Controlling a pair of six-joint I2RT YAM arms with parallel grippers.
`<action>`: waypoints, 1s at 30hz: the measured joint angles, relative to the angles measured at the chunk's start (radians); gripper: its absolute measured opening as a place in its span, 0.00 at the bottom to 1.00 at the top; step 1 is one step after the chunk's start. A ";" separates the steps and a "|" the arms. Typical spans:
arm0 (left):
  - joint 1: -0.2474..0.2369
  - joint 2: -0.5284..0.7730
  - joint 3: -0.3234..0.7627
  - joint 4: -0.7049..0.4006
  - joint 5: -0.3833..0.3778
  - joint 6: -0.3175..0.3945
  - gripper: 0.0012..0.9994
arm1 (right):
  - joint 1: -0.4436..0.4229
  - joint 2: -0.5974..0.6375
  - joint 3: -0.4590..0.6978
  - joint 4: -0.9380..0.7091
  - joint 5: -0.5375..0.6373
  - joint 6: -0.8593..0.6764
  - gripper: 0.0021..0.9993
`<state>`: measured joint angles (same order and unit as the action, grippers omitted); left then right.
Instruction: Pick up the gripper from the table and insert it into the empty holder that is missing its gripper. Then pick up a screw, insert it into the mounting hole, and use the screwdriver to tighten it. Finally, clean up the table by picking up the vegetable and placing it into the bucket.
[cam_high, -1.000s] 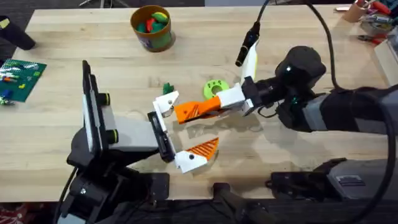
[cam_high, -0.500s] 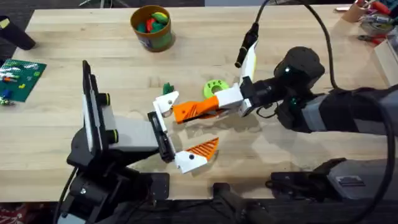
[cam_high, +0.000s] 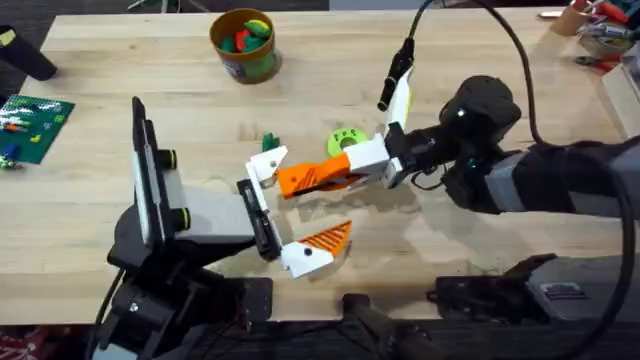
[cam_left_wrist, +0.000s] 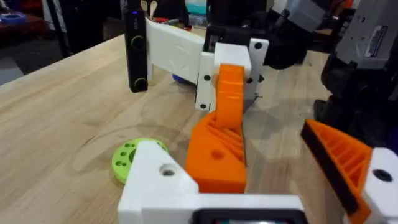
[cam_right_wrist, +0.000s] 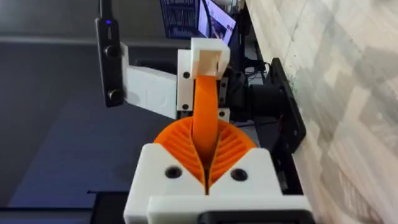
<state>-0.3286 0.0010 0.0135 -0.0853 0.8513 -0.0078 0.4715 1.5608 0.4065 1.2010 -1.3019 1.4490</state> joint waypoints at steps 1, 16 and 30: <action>0.000 0.000 0.000 0.000 0.000 0.000 0.99 | 0.002 0.000 0.000 0.000 0.002 0.003 0.01; 0.000 0.000 0.000 0.000 0.001 0.000 0.99 | 0.017 0.000 0.000 0.000 0.031 0.017 0.02; 0.000 0.000 0.000 0.000 0.001 0.000 0.99 | 0.039 0.000 0.000 0.000 0.057 0.017 0.01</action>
<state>-0.3286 0.0006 0.0135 -0.0853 0.8524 -0.0078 0.5102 1.5608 0.4065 1.2011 -1.2453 1.4658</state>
